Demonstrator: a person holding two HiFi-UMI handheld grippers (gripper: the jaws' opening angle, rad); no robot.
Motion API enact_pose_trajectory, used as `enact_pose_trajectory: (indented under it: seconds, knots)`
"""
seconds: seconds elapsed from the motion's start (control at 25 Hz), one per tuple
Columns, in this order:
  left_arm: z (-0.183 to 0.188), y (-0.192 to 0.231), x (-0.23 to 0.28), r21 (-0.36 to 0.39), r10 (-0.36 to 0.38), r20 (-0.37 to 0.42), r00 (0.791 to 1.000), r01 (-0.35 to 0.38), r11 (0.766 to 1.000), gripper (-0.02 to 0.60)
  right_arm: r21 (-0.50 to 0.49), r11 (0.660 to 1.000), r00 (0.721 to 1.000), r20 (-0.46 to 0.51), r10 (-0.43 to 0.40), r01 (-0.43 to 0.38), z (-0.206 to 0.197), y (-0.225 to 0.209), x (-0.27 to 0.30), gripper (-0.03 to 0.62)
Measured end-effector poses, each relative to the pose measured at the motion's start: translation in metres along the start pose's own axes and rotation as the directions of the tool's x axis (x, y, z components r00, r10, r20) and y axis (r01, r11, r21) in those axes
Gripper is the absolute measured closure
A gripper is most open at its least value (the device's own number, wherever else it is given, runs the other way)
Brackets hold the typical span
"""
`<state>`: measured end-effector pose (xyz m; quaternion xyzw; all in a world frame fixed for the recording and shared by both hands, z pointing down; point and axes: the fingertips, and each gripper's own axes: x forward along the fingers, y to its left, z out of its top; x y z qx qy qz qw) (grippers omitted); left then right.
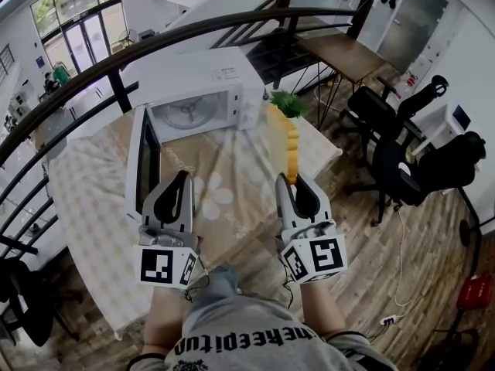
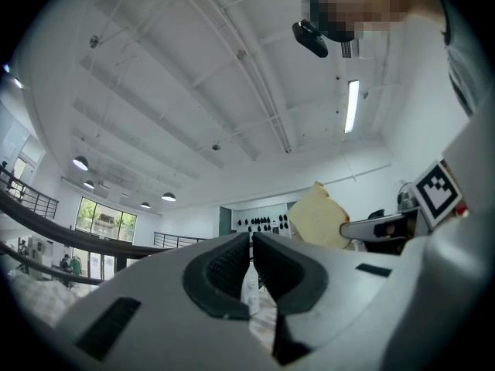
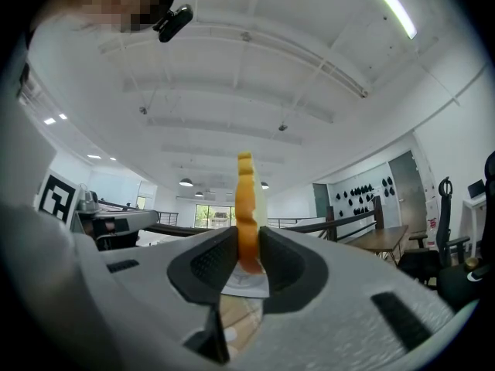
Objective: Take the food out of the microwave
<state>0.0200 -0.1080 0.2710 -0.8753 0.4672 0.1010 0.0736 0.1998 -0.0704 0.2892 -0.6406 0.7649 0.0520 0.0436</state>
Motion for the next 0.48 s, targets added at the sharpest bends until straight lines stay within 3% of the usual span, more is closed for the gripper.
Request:
enact_pose_trajectory:
  seconds: [0.48]
  knots:
    - [-0.0012, 0.0018, 0.0017, 0.0, 0.022, -0.011, 1.0, -0.022, 1.0, 0.566, 0.014, 1.0, 1.0, 0.011, -0.002, 0.002, 0.0021, -0.003, -0.0006, 0.505]
